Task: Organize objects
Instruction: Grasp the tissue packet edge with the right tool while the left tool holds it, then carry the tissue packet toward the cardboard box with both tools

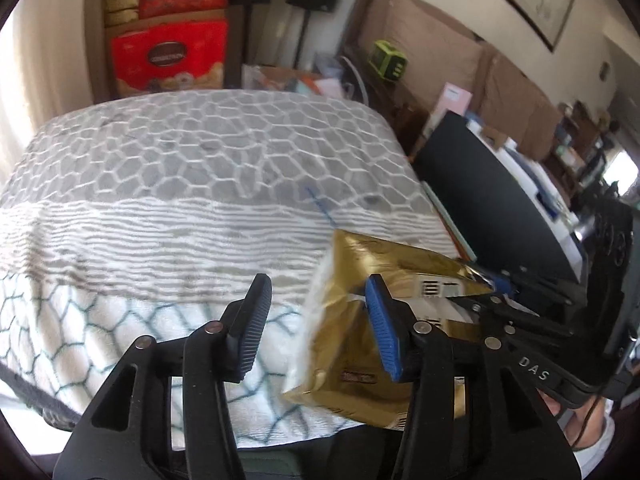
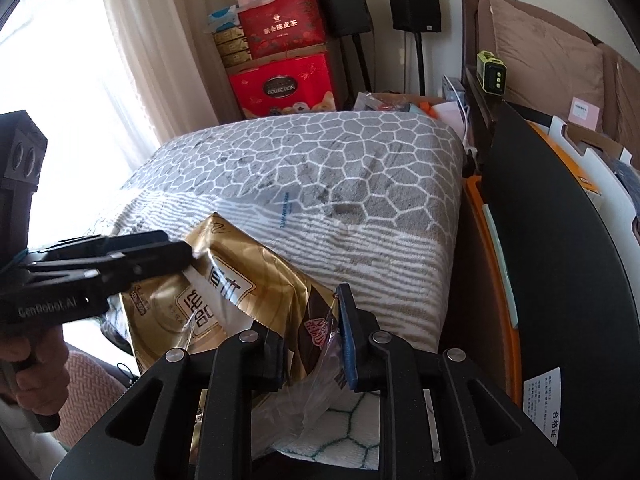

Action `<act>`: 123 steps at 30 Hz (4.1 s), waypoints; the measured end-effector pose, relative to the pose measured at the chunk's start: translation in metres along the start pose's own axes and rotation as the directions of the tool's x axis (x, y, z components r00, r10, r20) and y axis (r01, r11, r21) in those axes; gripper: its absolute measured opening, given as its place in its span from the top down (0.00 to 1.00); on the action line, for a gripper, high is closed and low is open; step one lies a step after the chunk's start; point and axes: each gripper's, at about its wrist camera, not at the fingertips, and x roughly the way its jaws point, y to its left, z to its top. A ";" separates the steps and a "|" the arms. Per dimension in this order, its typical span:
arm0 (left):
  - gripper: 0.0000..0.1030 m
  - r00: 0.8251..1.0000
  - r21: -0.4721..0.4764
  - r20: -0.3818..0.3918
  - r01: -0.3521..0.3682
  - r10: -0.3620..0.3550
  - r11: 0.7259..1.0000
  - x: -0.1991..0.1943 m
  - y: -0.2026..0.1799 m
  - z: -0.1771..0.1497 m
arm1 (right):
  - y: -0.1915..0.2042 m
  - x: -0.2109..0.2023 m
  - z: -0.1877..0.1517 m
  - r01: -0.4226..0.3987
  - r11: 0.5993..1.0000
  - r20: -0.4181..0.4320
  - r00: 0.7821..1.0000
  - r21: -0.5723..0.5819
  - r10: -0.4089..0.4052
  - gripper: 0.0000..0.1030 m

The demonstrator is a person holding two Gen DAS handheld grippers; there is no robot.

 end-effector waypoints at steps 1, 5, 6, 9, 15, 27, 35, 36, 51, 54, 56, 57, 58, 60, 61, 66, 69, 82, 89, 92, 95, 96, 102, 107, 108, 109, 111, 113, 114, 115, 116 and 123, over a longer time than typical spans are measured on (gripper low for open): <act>0.56 1.000 0.010 -0.008 0.010 -0.010 1.000 0.002 -0.003 0.000 | 0.000 0.000 0.000 -0.001 1.000 -0.001 1.000 0.002 0.001 0.80; 0.54 0.999 0.060 -0.040 0.017 -0.014 0.998 0.010 -0.017 -0.002 | 0.000 0.000 0.000 -0.003 1.000 -0.001 1.000 0.003 0.003 0.79; 0.53 0.999 0.072 -0.043 0.013 -0.010 0.997 0.011 -0.020 -0.003 | 0.000 0.000 0.000 -0.003 1.000 -0.001 1.000 0.002 0.003 0.79; 0.52 0.999 0.115 -0.050 0.002 0.004 0.993 0.013 -0.027 -0.005 | 0.000 0.000 0.000 -0.003 1.000 -0.001 1.000 0.004 0.003 0.79; 0.50 0.998 0.120 -0.031 -0.059 0.063 0.991 0.018 -0.024 -0.001 | 0.000 0.000 0.000 -0.003 1.000 -0.003 1.000 0.002 0.003 0.78; 0.58 0.981 0.035 0.012 -0.194 0.194 0.980 0.018 0.001 0.004 | 0.011 0.001 0.001 0.012 0.999 -0.009 1.000 -0.035 -0.013 0.69; 0.78 0.979 0.013 0.029 -0.204 0.204 0.979 0.014 -0.006 -0.002 | 0.013 0.003 0.000 0.003 1.000 -0.027 1.000 -0.006 -0.003 0.65; 0.79 0.979 0.013 0.028 -0.204 0.204 0.979 0.015 -0.006 -0.003 | 0.016 0.003 -0.001 0.003 1.000 -0.027 1.000 -0.013 -0.003 0.63; 0.78 0.968 0.084 0.121 -0.233 0.222 0.969 -0.004 -0.030 0.001 | 0.004 -0.008 0.002 0.164 0.986 0.043 0.986 -0.041 -0.162 0.62; 0.79 0.964 0.068 0.136 -0.238 0.227 0.969 -0.008 -0.031 0.003 | 0.005 -0.010 0.004 0.163 0.986 0.053 0.985 -0.042 -0.161 0.62; 0.79 0.963 0.055 0.145 -0.235 0.225 0.970 -0.010 -0.029 0.003 | 0.007 -0.012 0.005 0.161 0.986 0.063 0.985 -0.044 -0.158 0.62; 0.79 0.964 0.057 0.145 -0.234 0.224 0.971 -0.011 -0.030 0.003 | 0.008 -0.016 0.006 0.166 0.985 0.082 0.983 -0.047 -0.162 0.62; 0.79 0.963 0.063 0.149 -0.234 0.223 0.970 -0.013 -0.031 0.003 | 0.010 -0.020 0.007 0.174 0.984 0.105 0.980 -0.050 -0.168 0.63; 0.79 0.960 0.076 0.174 -0.237 0.221 0.969 -0.019 -0.035 0.004 | 0.012 -0.033 0.010 0.190 0.980 0.164 0.970 -0.057 -0.179 0.64; 0.79 0.957 0.083 0.192 -0.239 0.220 0.967 -0.023 -0.039 0.005 | 0.013 -0.037 0.011 0.194 0.979 0.185 0.966 -0.058 -0.181 0.66; 0.86 0.938 0.120 0.273 -0.256 0.216 0.959 -0.042 -0.057 0.009 | 0.013 -0.053 0.015 0.171 0.984 0.249 0.956 -0.048 -0.154 0.75; 0.90 0.938 0.129 0.276 -0.253 0.211 0.959 -0.044 -0.060 0.010 | 0.014 -0.055 0.015 0.166 0.985 0.257 0.955 -0.049 -0.148 0.76; 0.93 0.928 0.144 0.311 -0.259 0.205 0.955 -0.053 -0.072 0.011 | 0.013 -0.069 0.019 0.171 0.984 0.309 0.939 -0.045 -0.149 0.78; 0.93 0.923 0.151 0.332 -0.255 0.194 0.955 -0.059 -0.078 0.013 | 0.011 -0.077 0.020 0.168 0.985 0.325 0.934 -0.042 -0.145 0.79; 0.93 0.920 0.153 0.342 -0.253 0.189 0.955 -0.062 -0.082 0.014 | 0.009 -0.080 0.020 0.168 0.985 0.332 0.932 -0.042 -0.145 0.81; 0.93 0.921 0.155 0.342 -0.251 0.187 0.955 -0.061 -0.085 0.014 | 0.008 -0.082 0.021 0.169 0.985 0.335 0.931 -0.039 -0.147 0.82; 0.93 0.921 0.155 0.342 -0.251 0.187 0.955 -0.061 -0.086 0.014 | 0.007 -0.082 0.021 0.170 0.985 0.336 0.930 -0.038 -0.147 0.83; 0.94 0.919 0.160 0.351 -0.249 0.181 0.955 -0.063 -0.092 0.018 | 0.004 -0.087 0.023 0.176 0.984 0.347 0.925 -0.034 -0.154 0.84; 0.94 0.915 0.165 0.365 -0.242 0.169 0.956 -0.065 -0.099 0.024 | 0.000 -0.095 0.024 0.187 0.982 0.362 0.918 -0.025 -0.165 0.85; 0.94 0.916 0.167 0.367 -0.240 0.165 0.956 -0.065 -0.101 0.025 | -0.001 -0.097 0.025 0.191 0.981 0.365 0.915 -0.023 -0.170 0.85; 0.94 0.916 0.170 0.368 -0.238 0.162 0.956 -0.065 -0.103 0.026 | -0.003 -0.099 0.025 0.195 0.981 0.367 0.914 -0.020 -0.174 0.85; 0.94 0.916 0.177 0.371 -0.233 0.154 0.956 -0.065 -0.108 0.028 | -0.006 -0.102 0.026 0.199 0.980 0.372 0.911 -0.013 -0.180 0.85; 0.94 0.916 0.184 0.374 -0.228 0.146 0.956 -0.065 -0.112 0.030 | -0.010 -0.105 0.027 0.203 0.979 0.376 0.908 -0.006 -0.186 0.85; 0.94 0.916 0.188 0.374 -0.225 0.143 0.956 -0.064 -0.115 0.031 | -0.012 -0.107 0.028 0.204 0.979 0.378 0.906 0.000 -0.189 0.85; 0.94 0.917 0.191 0.374 -0.224 0.140 0.956 -0.063 -0.117 0.032 | -0.014 -0.108 0.028 0.205 0.979 0.380 0.905 0.005 -0.191 0.85; 0.94 0.917 0.194 0.374 -0.221 0.137 0.956 -0.062 -0.119 0.033 | -0.017 -0.109 0.029 0.206 0.979 0.381 0.904 0.008 -0.194 0.85; 0.94 0.921 0.196 0.368 -0.208 0.124 0.958 -0.057 -0.125 0.038 | -0.026 -0.114 0.031 0.211 0.977 0.383 0.901 0.023 -0.204 0.85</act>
